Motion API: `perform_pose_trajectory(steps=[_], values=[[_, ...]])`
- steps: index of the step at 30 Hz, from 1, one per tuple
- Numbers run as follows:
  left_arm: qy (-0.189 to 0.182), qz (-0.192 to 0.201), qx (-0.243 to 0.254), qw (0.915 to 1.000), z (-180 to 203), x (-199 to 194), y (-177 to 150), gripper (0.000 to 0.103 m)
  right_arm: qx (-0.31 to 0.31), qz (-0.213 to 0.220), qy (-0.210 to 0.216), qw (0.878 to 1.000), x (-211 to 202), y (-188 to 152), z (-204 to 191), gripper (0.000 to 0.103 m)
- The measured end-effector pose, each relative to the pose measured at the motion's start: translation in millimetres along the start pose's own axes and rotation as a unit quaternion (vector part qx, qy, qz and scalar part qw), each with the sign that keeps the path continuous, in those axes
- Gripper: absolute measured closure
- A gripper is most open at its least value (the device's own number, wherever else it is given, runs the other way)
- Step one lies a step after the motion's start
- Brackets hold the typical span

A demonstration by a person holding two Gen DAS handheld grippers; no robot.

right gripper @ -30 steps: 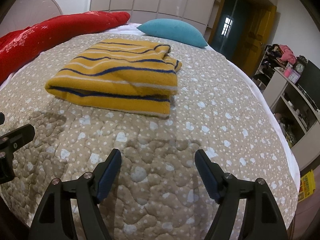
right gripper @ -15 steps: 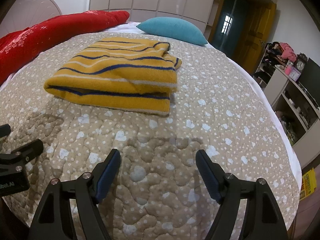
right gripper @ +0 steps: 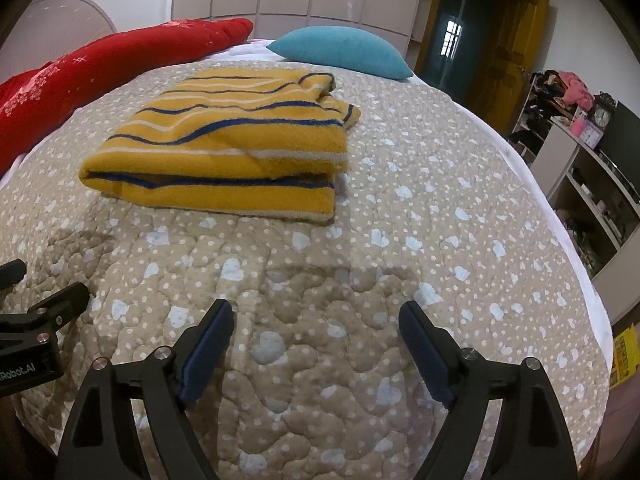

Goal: Fold small clothes

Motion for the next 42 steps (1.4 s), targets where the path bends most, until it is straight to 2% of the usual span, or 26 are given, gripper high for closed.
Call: perform_pose_trajectory(steps=[8, 12, 18, 23, 26, 35, 42], values=[[-0.012, 0.017, 0.000, 0.9998, -2, -1, -1, 0.000, 0.001, -0.001, -0.001, 1.000, 1, 0, 1, 0.014], [0.000, 0.028, -0.001, 0.9996, -3, -11, 2, 0.000, 0.007, 0.005, 0.006, 1.000, -3, 2, 1, 0.014], [0.021, 0.082, 0.007, 0.9964, -7, -42, 18, 0.000, 0.005, 0.023, 0.008, 1.000, -16, 8, -2, 0.014], [0.033, 0.144, 0.011, 0.9890, -10, -81, 37, 0.000, 0.002, 0.042, 0.009, 0.999, -33, 17, -6, 0.014], [0.032, 0.159, 0.013, 0.9867, -11, -96, 43, 0.000, 0.002, 0.053, 0.009, 0.999, -45, 23, -7, 0.014], [0.037, 0.149, 0.013, 0.9880, -17, -117, 39, 0.000, 0.008, 0.080, 0.002, 0.997, -77, 32, 0, 0.014], [0.063, 0.144, 0.035, 0.9870, -18, -127, 35, 0.000, 0.016, 0.100, -0.004, 0.995, -103, 34, 9, 0.014]])
Point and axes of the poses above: each gripper's, at about its wrist camera, not at the fingertips, and x roughly the way its jaws point, z to its right, y to its top, the point moved 3 cm from there along x, roughly the way its jaws point, and after that the axes turned 12 degrees about z, right-handed, at the moved point
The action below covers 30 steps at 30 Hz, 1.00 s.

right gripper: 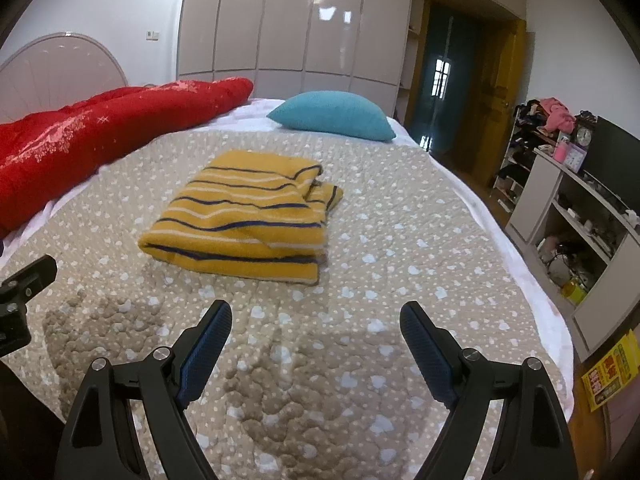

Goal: Fold small clothes

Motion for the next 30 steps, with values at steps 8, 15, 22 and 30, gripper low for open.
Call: perform_pose_trajectory(steps=[8, 15, 22, 30], values=[[-0.012, -0.016, 0.013, 0.9997, 3, -1, -10, 0.000, -0.008, -0.002, 0.008, 1.000, -9, -6, -6, 0.014], [-0.037, -0.045, 0.001, 0.9983, 3, 12, -22, 0.000, -0.012, -0.009, 0.022, 1.000, -2, -9, -15, 0.014], [-0.047, -0.049, 0.000, 0.9977, 8, 16, -27, 0.000, -0.020, -0.016, 0.032, 0.999, 6, -15, -23, 0.014], [-0.055, -0.049, 0.000, 0.9973, 10, 19, -29, 0.000, -0.021, -0.015, 0.041, 0.999, 11, -15, -27, 0.014]])
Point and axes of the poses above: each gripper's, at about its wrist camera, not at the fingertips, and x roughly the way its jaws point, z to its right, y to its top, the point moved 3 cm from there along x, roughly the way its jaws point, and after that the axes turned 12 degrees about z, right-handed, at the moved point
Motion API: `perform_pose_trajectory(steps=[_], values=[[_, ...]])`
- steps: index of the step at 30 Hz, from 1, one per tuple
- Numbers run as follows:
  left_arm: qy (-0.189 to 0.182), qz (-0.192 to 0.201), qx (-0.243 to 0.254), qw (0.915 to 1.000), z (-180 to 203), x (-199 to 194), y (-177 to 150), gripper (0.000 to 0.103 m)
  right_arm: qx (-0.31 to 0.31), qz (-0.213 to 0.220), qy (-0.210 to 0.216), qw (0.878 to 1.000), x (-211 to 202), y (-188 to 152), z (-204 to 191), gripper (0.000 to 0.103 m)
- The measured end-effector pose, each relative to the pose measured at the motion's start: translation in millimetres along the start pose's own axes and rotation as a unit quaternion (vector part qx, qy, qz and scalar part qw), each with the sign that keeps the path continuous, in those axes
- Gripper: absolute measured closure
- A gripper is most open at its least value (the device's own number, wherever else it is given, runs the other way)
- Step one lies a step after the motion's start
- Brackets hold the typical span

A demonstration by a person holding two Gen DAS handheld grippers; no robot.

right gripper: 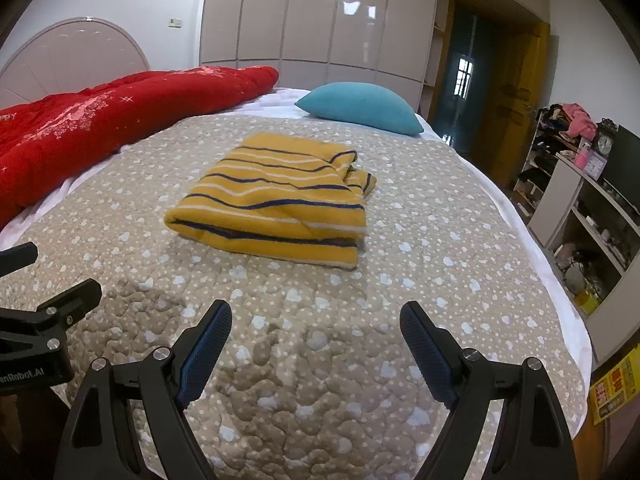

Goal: Fold small clothes

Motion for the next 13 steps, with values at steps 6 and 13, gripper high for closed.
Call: perform_pose_trajectory(steps=[6, 13], values=[[-0.003, 0.003, 0.008, 1.0000, 2.4, 3.1, -2.3, 0.000, -0.006, -0.004, 0.007, 1.000, 6.6, 0.2, -5.6, 0.014], [-0.001, -0.010, -0.003, 0.9999, -2.2, 9.9, -6.0, 0.000, -0.010, -0.010, 0.013, 1.000, 10.7, -4.5, -10.0, 0.014]])
Point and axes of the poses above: each gripper's, at about its wrist camera, not at the fingertips, and x roughly the way its jaws point, z to its right, y to its top, the point moved 3 cm from there along x, roughly the way its jaws point, and after that the axes turned 12 degrees about z, right-handed, at the moved point
